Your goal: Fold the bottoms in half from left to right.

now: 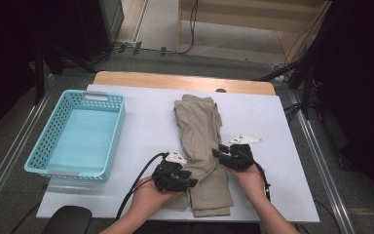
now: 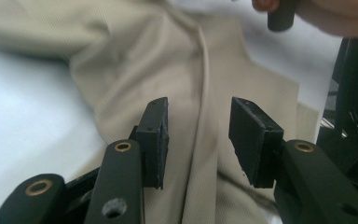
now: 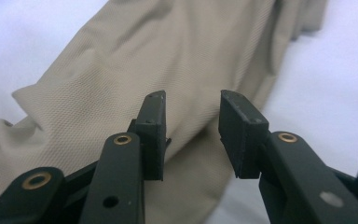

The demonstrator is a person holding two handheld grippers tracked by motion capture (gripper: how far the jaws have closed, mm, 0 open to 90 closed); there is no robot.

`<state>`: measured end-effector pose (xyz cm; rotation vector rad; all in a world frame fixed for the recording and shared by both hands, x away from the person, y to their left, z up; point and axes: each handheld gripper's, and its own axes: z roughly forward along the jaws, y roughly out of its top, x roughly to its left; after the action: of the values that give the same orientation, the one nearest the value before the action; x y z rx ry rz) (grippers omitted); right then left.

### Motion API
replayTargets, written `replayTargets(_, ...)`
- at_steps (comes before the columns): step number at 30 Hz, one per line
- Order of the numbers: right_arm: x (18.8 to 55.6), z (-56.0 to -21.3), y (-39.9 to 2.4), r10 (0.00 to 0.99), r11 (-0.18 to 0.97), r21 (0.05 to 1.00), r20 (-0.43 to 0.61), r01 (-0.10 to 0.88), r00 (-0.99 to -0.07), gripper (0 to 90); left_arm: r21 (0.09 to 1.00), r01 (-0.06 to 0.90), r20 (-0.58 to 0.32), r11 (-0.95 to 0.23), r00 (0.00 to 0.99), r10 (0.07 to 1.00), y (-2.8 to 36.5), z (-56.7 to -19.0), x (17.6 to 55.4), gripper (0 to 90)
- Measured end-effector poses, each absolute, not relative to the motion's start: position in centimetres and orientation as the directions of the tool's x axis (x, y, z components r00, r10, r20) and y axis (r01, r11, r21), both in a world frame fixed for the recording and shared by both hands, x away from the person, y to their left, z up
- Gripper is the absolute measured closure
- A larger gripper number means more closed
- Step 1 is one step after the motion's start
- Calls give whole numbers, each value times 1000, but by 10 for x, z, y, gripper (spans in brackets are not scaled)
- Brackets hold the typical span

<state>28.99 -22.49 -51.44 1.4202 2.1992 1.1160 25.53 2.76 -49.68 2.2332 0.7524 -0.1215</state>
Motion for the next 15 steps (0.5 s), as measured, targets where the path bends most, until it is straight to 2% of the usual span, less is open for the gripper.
replayTargets(3, 296, -522, -219, 867, 218, 726, 162, 652, -471, 595, 623, 552, -300, -554, 823, 482, 22, -508, 256, 699)
replayTargets(7, 301, -526, -214, 870, 230, 711, 156, 665, -468, 804, 613, 571, -347, -546, 815, 464, 16, -511, 259, 871)
replayTargets(9, 304, -524, -217, 873, 219, 698, 172, 682, -456, 858, 624, 568, -363, -536, 818, 446, 13, -506, 258, 880)
replayTargets(15, 308, -513, -239, 885, 164, 713, 200, 682, -421, 862, 679, 511, -346, -527, 856, 384, -2, -490, 248, 857)
